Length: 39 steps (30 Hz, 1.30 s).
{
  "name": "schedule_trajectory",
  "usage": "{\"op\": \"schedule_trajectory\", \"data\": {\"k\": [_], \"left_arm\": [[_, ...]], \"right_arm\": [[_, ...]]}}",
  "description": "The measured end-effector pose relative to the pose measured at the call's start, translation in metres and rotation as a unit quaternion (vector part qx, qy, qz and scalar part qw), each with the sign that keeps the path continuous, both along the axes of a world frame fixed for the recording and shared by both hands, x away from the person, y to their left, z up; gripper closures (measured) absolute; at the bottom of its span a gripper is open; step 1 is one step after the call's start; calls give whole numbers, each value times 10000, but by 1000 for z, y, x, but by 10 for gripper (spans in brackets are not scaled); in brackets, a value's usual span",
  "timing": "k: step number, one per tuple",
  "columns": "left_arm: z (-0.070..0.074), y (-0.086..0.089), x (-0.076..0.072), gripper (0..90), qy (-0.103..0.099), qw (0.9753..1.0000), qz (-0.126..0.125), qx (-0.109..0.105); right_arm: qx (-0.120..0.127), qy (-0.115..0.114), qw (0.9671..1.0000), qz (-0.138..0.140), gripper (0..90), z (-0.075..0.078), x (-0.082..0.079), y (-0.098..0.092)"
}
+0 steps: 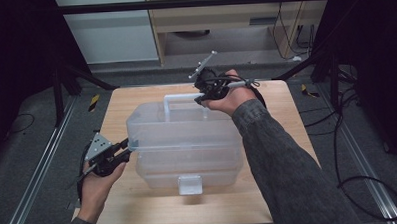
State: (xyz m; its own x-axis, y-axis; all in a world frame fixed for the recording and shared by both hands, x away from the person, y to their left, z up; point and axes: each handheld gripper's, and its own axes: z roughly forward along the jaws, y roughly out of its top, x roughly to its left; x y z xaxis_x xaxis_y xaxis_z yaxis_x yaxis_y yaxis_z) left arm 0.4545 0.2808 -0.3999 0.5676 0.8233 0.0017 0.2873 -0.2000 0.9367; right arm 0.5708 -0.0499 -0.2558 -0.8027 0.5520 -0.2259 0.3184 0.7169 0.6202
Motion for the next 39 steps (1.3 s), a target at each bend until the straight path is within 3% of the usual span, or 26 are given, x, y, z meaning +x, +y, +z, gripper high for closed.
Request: {"op": "schedule_trajectory", "data": {"k": [7, 14, 21, 25, 32, 39], "left_arm": [[0, 0, -1, 707, 13, 10000, -3, 36], [1, -1, -1, 709, 12, 10000, 17, 56], [3, -1, 0, 711, 15, 10000, 38, 68], [5, -1, 2, 713, 25, 10000, 51, 74], [7, -2, 4, 721, 61, 9999, 102, 109], [9, -2, 6, 721, 74, 9998, 130, 139]], "right_arm": [[130, -116, 9998, -71, 507, 5, -9, -10], [329, -293, 9988, -200, 487, 15, -23, -31], [532, -445, 9962, -529, 616, 23, -31, -63], [683, -541, 9929, -809, 715, 23, -34, -86], [792, -578, 9860, -1347, 789, 9, -41, -125], [918, -471, 9786, -1779, 799, -25, -56, -152]]}}
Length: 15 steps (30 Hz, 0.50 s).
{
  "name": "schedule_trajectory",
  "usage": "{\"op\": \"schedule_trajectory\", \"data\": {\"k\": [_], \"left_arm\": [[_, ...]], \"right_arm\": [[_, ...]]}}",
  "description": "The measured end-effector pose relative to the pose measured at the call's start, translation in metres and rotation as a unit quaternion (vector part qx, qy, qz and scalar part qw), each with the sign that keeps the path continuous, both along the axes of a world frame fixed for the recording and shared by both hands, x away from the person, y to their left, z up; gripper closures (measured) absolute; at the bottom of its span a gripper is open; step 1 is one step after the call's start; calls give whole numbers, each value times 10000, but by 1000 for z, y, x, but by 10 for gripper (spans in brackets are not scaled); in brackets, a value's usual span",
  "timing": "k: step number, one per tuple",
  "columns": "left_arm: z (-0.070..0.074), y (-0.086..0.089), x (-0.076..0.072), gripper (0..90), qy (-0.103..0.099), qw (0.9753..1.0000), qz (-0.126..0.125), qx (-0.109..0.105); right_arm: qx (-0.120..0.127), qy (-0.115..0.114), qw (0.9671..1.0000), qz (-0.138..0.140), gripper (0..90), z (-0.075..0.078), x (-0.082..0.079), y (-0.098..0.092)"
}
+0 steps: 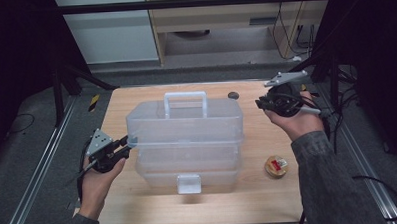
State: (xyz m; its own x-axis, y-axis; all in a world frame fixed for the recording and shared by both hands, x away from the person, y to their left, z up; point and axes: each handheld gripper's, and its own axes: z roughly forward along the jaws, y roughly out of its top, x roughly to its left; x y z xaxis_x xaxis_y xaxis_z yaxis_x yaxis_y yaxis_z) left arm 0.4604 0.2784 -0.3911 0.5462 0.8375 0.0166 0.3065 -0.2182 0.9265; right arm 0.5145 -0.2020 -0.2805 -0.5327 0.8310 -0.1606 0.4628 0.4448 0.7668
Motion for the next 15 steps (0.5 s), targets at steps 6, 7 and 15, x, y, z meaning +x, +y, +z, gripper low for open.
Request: {"op": "schedule_trajectory", "data": {"k": [6, 7, 15], "left_arm": [[1, -1, 1, 724, 12, 10000, 38, 42], [1, -1, 1, 724, 11, 10000, 41, 21], [5, -2, 0, 716, -13, 10000, 64, 51]], "right_arm": [[183, 77, 9997, -160, 818, -24, -14, -6], [205, 101, 9996, -163, 819, -28, -17, -5], [354, 76, 9991, -228, 819, -54, -39, 3]]}}
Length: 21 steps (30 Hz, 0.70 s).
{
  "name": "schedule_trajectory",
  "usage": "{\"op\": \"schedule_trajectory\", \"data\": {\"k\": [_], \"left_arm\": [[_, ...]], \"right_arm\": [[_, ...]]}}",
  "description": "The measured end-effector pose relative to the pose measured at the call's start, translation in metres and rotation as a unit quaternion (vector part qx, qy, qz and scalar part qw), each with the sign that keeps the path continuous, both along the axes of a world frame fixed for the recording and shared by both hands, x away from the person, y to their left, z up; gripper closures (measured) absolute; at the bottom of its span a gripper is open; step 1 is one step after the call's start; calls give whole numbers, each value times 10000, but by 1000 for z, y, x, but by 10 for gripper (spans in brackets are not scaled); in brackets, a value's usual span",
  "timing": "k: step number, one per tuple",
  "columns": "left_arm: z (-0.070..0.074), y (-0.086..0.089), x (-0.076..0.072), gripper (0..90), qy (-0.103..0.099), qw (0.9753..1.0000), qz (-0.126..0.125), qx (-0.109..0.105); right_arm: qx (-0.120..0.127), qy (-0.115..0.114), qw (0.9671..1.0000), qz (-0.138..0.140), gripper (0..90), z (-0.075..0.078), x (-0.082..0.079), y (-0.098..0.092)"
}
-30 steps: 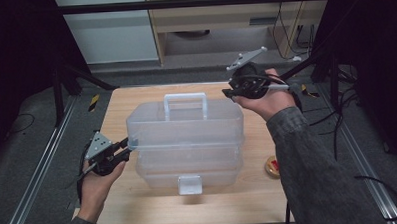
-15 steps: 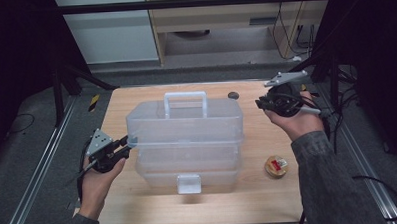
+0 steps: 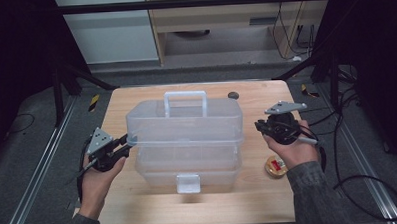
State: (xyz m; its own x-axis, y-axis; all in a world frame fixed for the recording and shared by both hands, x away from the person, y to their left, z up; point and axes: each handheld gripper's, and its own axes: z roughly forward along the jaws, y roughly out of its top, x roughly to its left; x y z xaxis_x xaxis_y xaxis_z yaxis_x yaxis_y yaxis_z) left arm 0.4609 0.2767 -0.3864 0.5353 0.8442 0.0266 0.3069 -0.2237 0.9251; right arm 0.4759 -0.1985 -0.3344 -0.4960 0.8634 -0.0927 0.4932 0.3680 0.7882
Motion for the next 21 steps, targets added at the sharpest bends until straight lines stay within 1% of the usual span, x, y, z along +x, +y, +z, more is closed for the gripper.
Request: {"op": "schedule_trajectory", "data": {"k": [4, 11, 16, 21], "left_arm": [[1, 1, 2, 720, 23, 10000, -3, 26], [4, 1, 3, 726, 60, 10000, 1, 78], [5, 1, 4, 731, 82, 9999, 12, 90], [5, 1, 5, 736, 100, 9999, 22, 95]], "right_arm": [[154, 14, 9998, -81, 814, -11, -8, 3], [251, 105, 9996, -117, 806, -35, -20, 10], [429, 238, 9987, -145, 808, -53, -28, 15], [627, 272, 9975, -161, 816, -65, -34, 22]]}}
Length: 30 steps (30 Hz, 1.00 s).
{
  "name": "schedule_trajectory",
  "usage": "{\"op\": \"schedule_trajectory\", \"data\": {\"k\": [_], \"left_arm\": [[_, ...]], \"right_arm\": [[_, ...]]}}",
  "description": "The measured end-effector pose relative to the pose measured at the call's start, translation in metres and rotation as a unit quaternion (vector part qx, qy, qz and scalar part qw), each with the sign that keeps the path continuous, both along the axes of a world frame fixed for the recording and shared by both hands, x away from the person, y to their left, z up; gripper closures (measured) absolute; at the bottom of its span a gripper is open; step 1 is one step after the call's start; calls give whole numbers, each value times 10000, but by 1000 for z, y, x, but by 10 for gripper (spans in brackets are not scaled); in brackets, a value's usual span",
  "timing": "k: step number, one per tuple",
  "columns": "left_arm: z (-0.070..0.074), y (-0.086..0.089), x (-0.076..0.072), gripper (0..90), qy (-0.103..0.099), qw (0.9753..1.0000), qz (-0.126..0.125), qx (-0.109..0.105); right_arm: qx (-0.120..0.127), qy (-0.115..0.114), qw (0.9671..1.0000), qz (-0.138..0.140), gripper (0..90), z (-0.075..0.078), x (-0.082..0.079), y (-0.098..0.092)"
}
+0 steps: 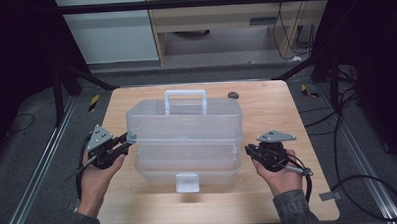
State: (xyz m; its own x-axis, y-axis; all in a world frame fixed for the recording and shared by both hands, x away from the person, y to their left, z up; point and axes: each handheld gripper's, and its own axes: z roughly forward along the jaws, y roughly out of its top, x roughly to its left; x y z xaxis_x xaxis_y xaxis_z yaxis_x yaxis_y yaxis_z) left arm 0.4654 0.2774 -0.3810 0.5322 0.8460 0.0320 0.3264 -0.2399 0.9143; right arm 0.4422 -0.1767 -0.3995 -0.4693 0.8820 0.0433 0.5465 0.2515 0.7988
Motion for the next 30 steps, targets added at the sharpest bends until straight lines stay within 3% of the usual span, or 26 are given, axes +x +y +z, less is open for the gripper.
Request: {"op": "schedule_trajectory", "data": {"k": [22, 30], "left_arm": [[2, 0, 1, 750, 35, 10000, 20, 38], [2, 0, 1, 754, 41, 10000, 57, -9]], "right_arm": [[318, 69, 9995, -13, 776, -11, -8, 17], [281, 118, 9995, -92, 757, -15, -9, 19]]}}
